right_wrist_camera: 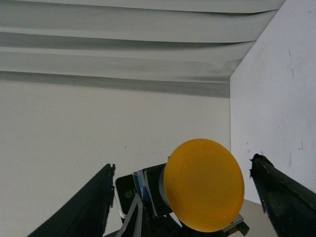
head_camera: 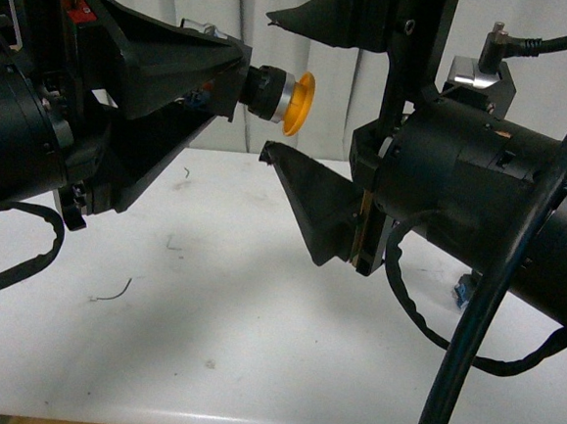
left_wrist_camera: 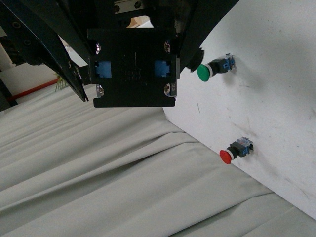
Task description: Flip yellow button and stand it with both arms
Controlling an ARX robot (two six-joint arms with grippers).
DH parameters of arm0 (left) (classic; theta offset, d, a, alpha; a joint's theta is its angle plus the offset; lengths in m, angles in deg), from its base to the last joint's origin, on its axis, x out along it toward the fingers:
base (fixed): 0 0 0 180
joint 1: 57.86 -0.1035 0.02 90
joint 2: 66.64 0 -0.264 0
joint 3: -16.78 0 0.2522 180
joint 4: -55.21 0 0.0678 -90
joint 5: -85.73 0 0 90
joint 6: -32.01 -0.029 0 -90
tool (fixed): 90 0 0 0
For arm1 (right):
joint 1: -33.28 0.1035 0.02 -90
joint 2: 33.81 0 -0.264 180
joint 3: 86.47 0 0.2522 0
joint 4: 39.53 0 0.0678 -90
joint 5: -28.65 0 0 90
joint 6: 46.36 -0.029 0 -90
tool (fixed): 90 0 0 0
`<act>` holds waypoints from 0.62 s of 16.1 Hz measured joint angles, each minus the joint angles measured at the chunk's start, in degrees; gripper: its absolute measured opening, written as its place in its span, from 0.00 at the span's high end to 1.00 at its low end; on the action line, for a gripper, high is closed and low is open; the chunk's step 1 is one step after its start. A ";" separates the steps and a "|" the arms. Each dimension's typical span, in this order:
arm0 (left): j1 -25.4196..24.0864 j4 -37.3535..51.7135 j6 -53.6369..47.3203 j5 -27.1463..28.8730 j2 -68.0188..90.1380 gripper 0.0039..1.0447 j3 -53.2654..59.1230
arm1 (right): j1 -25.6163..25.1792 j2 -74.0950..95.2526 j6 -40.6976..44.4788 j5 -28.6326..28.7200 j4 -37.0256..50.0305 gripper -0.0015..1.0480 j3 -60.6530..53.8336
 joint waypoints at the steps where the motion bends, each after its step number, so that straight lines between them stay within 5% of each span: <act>1: -0.11 0.00 0.00 0.00 0.00 0.66 0.02 | 0.00 0.00 0.09 -0.02 0.02 0.22 0.11; 4: -0.24 0.33 0.02 -0.07 0.00 0.66 0.07 | 0.00 0.00 0.31 -0.33 -0.07 0.41 0.42; 6: -0.24 0.81 0.04 -0.22 0.02 0.66 0.07 | -0.02 0.35 0.55 -0.55 -0.28 0.63 0.42; 10: -0.24 0.90 0.02 -0.33 0.31 0.66 0.07 | -0.07 0.46 0.94 -0.63 -0.33 0.65 0.42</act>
